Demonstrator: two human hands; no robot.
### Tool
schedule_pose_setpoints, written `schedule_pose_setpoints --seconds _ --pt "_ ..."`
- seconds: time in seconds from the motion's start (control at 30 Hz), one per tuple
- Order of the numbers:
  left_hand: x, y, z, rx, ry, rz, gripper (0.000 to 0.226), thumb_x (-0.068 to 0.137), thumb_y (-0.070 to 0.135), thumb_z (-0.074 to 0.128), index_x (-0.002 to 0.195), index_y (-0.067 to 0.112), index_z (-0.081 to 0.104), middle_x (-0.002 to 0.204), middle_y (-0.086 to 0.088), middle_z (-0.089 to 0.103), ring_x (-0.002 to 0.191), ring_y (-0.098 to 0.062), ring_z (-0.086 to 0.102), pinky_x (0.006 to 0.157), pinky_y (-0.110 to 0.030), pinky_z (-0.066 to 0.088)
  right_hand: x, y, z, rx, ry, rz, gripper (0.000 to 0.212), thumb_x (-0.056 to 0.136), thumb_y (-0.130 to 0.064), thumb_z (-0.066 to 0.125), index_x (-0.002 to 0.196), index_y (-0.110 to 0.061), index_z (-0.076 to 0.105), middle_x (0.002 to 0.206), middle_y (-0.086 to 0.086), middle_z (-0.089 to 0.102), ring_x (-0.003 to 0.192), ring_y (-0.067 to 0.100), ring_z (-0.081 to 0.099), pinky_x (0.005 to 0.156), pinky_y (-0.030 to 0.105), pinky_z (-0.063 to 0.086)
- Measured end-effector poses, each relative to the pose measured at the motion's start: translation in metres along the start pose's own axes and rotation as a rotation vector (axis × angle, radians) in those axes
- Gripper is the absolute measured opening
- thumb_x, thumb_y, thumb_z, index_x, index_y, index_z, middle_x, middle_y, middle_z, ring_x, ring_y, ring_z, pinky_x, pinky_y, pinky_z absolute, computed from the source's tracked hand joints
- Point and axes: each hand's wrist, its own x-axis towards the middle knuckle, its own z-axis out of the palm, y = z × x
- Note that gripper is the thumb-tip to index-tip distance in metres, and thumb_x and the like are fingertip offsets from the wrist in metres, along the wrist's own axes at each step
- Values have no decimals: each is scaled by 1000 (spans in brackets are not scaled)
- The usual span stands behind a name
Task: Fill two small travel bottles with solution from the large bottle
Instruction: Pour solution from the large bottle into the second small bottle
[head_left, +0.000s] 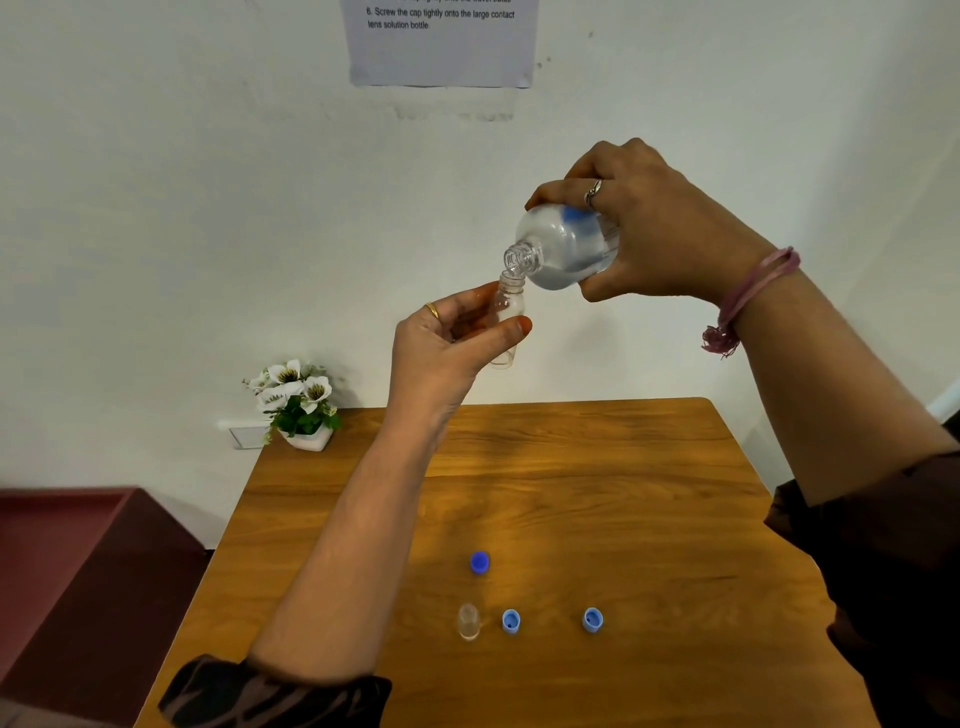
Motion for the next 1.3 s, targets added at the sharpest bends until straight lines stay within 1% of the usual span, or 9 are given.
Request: schedule_pose_setpoints --seconds 0.53,0.8,1.13,1.3 --pt "1 -1 1 -19 1 0 35 70 1 82 95 23 73 85 7 76 82 -5 69 69 -15 52 1 1 1 2 3 -9 80 64 -23 82 136 -26 47 122 9 51 111 30 41 90 42 44" --pt "2 -2 -1 -14 1 1 35 70 3 82 95 25 73 86 8 77 83 -4 69 70 -15 53 3 1 2 -3 -4 -9 81 65 -23 81 137 -26 46 124 8 50 112 29 41 92 43 43" --pt "5 -4 0 -16 7 -12 35 70 3 82 98 22 73 90 5 77 86 -7 70 72 -16 53 5 3 3 -8 -4 -14 80 64 -22 82 137 -26 47 123 9 50 112 30 41 91 42 43" --pt "6 -5 0 -13 12 -8 35 70 4 83 97 24 73 88 6 77 84 -6 70 71 -16 53 7 4 4 -14 -3 -15 80 64 -22 81 136 -27 47 123 8 50 111 29 41 91 44 44"
